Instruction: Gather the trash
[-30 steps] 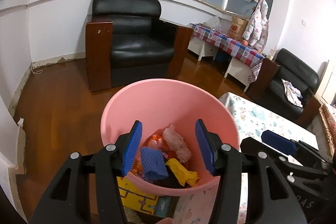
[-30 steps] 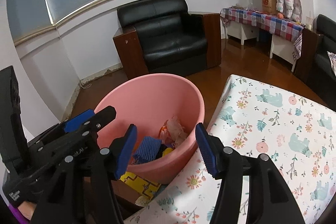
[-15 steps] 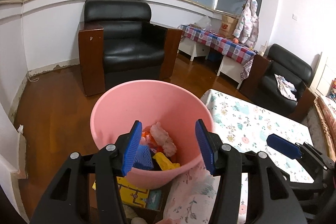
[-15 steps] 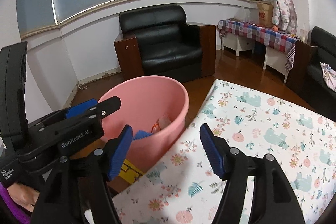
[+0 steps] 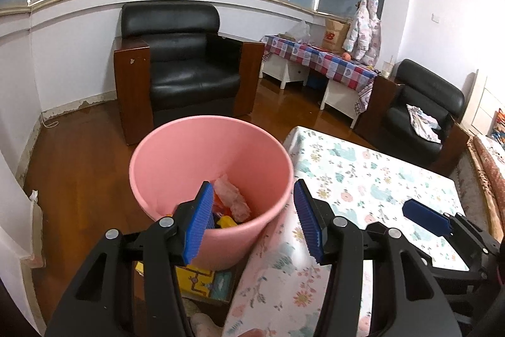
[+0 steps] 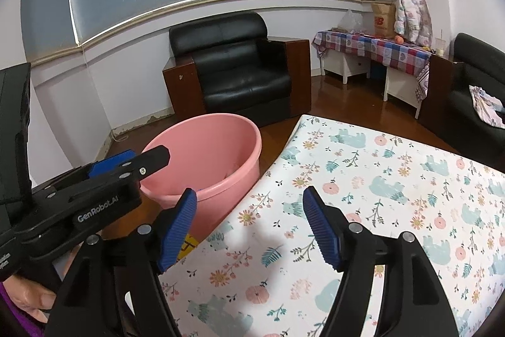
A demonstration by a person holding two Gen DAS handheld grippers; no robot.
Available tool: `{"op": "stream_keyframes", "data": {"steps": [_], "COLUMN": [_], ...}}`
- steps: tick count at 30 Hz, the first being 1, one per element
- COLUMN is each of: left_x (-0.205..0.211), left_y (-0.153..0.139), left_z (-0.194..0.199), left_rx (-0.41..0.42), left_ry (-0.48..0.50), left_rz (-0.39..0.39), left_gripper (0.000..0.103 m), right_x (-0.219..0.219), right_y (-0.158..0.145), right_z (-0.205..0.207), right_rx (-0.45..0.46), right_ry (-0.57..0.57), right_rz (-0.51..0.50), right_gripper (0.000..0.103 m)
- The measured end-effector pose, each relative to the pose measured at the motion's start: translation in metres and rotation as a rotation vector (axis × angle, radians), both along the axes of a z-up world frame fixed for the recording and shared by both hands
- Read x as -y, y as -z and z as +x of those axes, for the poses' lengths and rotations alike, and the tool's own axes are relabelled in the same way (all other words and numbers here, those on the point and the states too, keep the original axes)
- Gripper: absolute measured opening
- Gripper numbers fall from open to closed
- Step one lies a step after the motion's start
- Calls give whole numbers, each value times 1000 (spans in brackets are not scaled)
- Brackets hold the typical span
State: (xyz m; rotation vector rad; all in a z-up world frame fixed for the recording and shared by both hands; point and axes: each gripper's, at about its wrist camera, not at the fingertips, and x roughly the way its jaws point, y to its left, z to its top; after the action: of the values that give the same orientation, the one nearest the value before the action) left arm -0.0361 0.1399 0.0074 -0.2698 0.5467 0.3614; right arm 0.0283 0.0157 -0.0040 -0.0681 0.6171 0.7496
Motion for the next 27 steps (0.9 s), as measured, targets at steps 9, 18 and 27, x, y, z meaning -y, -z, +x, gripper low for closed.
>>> {"op": "stream_keyframes", "data": {"steps": [9, 18, 27], "left_x": [17, 32, 46], "left_y": [-4, -4, -2], "left_z": [-7, -11, -13], "left_rx": [-12, -35, -34], "left_ry": [-4, -17, 5], "left_rz": [13, 53, 22], "left_gripper": [53, 53, 53], "right_x": [20, 43, 61], "right_y": [-6, -4, -1], "right_z": [-8, -15, -18], "right_rx": [8, 1, -15], "right_ry": [18, 49, 74], "right_rz": [21, 35, 54], "right_gripper": [70, 72, 72]}}
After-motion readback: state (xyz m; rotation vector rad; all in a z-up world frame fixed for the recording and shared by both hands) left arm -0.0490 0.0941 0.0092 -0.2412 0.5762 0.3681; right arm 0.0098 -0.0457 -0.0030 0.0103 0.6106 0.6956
